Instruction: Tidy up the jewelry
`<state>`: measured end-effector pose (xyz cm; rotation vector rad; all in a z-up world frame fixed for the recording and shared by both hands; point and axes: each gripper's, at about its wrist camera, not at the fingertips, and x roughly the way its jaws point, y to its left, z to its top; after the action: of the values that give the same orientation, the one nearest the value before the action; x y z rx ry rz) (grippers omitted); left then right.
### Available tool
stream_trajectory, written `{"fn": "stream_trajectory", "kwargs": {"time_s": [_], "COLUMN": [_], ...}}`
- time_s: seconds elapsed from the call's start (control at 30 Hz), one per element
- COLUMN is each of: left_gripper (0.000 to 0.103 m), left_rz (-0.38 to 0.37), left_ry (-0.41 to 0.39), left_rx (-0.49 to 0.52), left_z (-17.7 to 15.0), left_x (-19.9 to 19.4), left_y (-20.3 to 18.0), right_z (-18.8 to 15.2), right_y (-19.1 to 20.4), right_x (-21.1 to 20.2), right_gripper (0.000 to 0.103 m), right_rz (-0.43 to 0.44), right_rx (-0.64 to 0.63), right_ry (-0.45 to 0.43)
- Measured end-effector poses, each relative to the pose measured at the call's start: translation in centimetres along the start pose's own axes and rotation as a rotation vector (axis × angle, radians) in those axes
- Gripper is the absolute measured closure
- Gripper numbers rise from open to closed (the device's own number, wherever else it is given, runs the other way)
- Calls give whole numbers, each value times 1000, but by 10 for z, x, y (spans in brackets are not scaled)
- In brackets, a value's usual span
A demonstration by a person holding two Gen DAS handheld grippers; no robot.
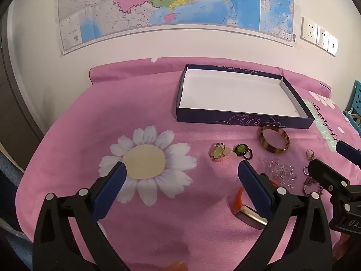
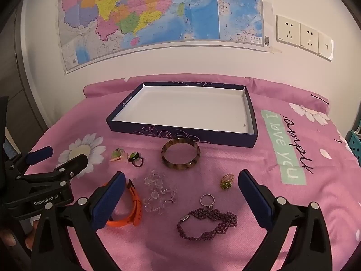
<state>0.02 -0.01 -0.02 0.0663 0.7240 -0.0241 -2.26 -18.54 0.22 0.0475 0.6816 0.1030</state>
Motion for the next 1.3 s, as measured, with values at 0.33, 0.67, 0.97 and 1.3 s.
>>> {"fn": "stream_trajectory", "kwargs": {"time_s": [0.33,0.67,0.97,1.3], "left_gripper": [5,5,5,5], "left_rz": [-8,-6,-5,-11], "left_ry": [-8,-3,-2,2], "left_rx": [8,-2,-1,-7], "left_z": [0,-2,-3,-2], "left_x": [-4,1,1,1], "left_y": [-3,-5,-7,-7], "right_z": [-3,0,-1,0], "right_y": [0,-3,-2,-4], "right_x": [-3,1,0,6], "right_gripper": [7,7,7,7], "right_rz": [0,0,4,5], "right_rx": [1,4,4,4], "right_ry": [4,8,8,9]}}
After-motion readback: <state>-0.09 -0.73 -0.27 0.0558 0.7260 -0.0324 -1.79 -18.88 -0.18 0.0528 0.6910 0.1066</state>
